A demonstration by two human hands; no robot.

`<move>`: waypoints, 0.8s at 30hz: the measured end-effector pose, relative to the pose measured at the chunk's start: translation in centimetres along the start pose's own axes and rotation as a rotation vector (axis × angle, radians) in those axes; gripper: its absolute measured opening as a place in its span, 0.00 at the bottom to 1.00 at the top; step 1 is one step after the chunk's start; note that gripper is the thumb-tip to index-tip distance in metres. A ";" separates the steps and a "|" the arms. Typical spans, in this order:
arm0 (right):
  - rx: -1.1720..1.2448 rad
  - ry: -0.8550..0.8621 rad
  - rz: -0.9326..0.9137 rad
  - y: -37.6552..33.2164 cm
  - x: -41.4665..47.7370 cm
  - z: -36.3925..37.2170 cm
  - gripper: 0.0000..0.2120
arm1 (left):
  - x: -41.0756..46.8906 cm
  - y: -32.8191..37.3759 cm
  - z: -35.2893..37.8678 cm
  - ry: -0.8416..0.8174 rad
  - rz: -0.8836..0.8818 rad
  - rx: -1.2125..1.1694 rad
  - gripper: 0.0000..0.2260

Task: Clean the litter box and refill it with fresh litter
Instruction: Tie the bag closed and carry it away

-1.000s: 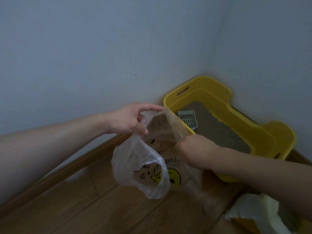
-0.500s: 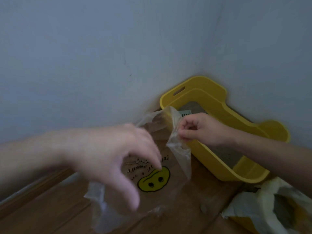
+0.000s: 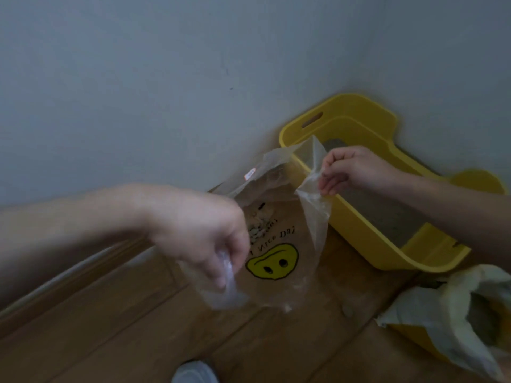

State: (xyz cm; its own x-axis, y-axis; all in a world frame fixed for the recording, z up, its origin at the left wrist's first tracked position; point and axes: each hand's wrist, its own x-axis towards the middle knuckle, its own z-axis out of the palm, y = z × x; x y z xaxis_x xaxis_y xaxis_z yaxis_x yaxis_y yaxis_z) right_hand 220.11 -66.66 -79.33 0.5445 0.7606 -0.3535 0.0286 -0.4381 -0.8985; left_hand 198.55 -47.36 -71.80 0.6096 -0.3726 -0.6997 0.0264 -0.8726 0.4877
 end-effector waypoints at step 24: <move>0.466 -0.046 -0.236 -9.8 -5.3 4.0 0.03 | 0.5 2.3 -4.8 1.277 0.355 -0.063 0.09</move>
State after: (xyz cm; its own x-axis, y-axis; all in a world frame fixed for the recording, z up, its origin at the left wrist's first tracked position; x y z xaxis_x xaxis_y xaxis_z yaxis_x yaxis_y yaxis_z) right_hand 213.62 -64.45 -69.73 0.5305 0.8378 -0.1291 -0.2359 -0.0004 -0.9718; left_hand 202.75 -48.00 -68.52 0.9018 0.0114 0.4320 -0.2723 -0.7612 0.5886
